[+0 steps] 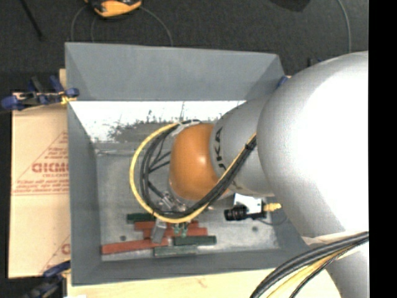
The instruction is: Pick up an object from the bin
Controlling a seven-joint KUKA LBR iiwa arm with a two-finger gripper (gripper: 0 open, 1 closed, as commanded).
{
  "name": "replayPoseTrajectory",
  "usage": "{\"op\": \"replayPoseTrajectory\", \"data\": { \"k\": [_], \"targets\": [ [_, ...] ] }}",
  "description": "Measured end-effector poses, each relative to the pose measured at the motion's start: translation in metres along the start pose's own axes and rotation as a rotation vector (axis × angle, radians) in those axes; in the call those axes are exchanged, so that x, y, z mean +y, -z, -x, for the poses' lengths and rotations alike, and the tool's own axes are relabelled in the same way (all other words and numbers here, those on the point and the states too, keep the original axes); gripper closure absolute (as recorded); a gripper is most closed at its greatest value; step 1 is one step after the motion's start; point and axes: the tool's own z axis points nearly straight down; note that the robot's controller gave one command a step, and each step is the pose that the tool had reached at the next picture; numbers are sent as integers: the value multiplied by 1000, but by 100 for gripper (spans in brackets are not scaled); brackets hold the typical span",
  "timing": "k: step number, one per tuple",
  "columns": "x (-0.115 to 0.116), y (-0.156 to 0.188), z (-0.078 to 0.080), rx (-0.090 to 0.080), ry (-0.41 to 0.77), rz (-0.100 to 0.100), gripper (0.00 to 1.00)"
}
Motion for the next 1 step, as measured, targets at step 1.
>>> {"op": "replayPoseTrajectory", "data": {
  "k": [1],
  "targets": [
    [18, 174, 57, -7, -6, 3, 100]
  ]
}}
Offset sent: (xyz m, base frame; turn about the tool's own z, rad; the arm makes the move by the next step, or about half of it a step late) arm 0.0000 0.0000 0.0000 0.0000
